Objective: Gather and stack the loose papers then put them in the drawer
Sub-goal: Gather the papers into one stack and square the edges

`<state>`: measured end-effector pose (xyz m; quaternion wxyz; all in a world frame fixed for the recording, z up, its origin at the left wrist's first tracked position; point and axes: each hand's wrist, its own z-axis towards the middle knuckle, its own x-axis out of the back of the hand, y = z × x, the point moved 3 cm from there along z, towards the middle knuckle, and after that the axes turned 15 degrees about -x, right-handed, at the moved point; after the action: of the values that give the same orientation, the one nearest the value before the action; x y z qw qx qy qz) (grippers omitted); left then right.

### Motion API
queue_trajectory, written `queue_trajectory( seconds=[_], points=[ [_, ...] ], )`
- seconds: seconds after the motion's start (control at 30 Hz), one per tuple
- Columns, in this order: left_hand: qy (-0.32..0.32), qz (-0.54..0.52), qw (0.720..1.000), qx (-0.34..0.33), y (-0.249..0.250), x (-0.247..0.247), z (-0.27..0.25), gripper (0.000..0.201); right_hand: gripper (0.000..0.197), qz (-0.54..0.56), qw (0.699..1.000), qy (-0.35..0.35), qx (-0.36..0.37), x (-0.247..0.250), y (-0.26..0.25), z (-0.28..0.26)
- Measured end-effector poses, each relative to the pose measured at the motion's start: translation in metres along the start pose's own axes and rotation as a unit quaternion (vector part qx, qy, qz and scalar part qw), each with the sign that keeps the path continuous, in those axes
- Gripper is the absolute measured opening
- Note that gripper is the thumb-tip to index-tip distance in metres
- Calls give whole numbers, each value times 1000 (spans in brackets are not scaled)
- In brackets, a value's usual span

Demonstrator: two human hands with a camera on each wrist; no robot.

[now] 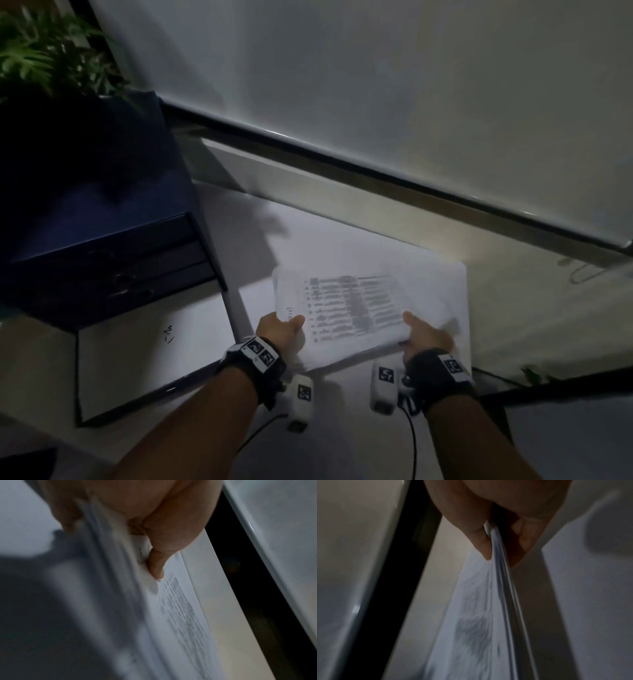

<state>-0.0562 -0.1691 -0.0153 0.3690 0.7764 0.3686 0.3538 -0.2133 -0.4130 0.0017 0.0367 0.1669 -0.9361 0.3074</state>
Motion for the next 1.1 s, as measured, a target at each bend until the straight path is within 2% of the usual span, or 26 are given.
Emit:
queue_trajectory(
  seconds=[0.1,0.17,0.3,0.4,0.5,0.57,0.63,0.73,0.83,1.0,1.1],
  points=[
    [-14,117,992,47,-7,9,-6,50,43,-73,997,-25,-1,18,13,25],
    [-17,161,985,51,-10,13,-5,48,42,-171,984,-28,50,24,4,34],
    [73,49,996,-18,0,12,6,46,43,-384,910,-21,157,2,-26,39],
    [102,51,993,-38,16,14,12,41,60,-456,871,-12,183,-18,-42,33],
    [126,31,986,-101,31,17,13,31,52,-486,851,-39,197,-29,-50,20],
    [148,5,975,-167,44,21,5,23,46,-445,863,-65,229,-32,-57,6],
    [166,-65,956,-232,60,25,-7,19,43,-344,896,-85,267,-31,-64,-10],
    [182,-160,925,-294,76,33,-25,30,43,-195,922,-113,316,-23,-67,-34],
    [161,-192,918,-309,74,38,-34,44,45,-124,927,-138,327,-12,-61,-46],
    [146,-158,940,-265,74,34,-32,27,27,-82,937,-147,306,-9,-59,-48],
    [157,-186,925,-293,86,34,-34,24,26,-46,929,-151,335,-8,-65,-61]
  ],
)
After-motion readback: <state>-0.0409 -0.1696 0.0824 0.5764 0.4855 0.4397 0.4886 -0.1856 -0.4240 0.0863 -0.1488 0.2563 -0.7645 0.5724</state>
